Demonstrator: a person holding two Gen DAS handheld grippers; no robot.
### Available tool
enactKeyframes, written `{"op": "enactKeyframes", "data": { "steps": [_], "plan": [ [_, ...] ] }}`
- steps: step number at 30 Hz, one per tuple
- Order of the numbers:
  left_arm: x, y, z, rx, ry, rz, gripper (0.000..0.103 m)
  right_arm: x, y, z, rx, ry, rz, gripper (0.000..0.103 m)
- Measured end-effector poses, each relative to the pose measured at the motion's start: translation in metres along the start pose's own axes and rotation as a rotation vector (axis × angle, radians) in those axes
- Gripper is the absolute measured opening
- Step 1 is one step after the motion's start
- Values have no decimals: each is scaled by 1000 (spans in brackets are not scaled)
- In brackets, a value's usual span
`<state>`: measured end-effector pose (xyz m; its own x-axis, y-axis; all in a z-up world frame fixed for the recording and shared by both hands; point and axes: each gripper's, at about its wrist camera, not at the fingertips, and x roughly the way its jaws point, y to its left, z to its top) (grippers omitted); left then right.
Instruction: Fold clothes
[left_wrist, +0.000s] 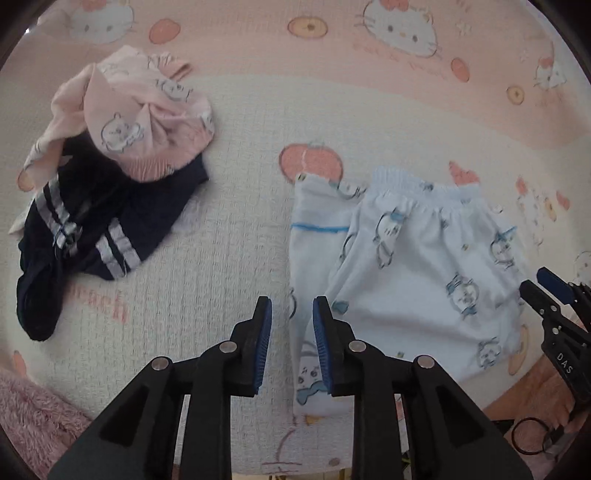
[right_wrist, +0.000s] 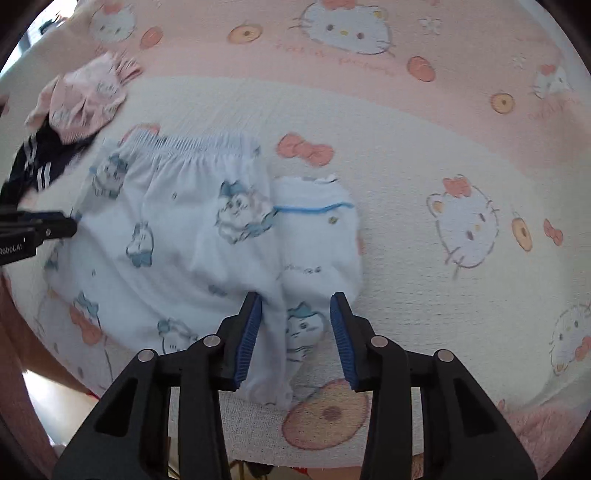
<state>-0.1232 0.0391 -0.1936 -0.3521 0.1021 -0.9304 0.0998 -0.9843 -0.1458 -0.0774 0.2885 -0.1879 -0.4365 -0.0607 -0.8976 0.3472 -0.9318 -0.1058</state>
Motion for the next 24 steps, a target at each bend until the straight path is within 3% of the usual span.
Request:
{"op": "enactKeyframes", "data": {
  "steps": [3, 4, 6, 8, 9, 10, 11, 13, 15, 18, 19, 21, 22, 24],
  "plan": [
    [-2, -20, 23, 54, -57, -208, 25, -9, 15, 24, -71, -70, 74, 41],
    [3, -27, 30, 86, -67, -233, 25, -5, 21, 30, -95, -62, 114, 41],
    [21, -33, 44, 143, -38, -175, 25, 11, 37, 41, -131, -24, 168, 41],
    [43, -20, 54, 148, 39, -28, 28, 37, 57, 53, -164, 15, 139, 39],
    [45, -7, 55, 111, 48, -42, 32, 50, 63, 63, -176, 32, 89, 39],
    [41, 7, 57, 45, 38, -106, 32, 58, 61, 71, -165, 43, 69, 40],
    [35, 19, 57, -13, 18, -115, 32, 58, 54, 77, -126, 44, 91, 42],
    [19, 30, 56, -69, -54, -54, 32, 49, 36, 82, -27, 26, 140, 42],
    [9, 29, 56, -71, -103, -135, 32, 42, 24, 87, 45, 7, 187, 46],
    [19, 4, 59, 14, -67, -190, 34, 50, 46, 91, -10, -11, 228, 48],
    [25, -2, 60, 42, -46, -167, 34, 61, 55, 90, -41, 19, 208, 48],
    [44, -5, 56, 83, 24, 27, 35, 77, 68, 88, -76, 66, 174, 48],
    [41, 2, 55, 51, 27, 40, 35, 72, 66, 90, -47, 61, 172, 47],
    [24, 18, 57, -24, 15, -2, 35, 41, 59, 90, -8, -5, 165, 48]
  ]
}}
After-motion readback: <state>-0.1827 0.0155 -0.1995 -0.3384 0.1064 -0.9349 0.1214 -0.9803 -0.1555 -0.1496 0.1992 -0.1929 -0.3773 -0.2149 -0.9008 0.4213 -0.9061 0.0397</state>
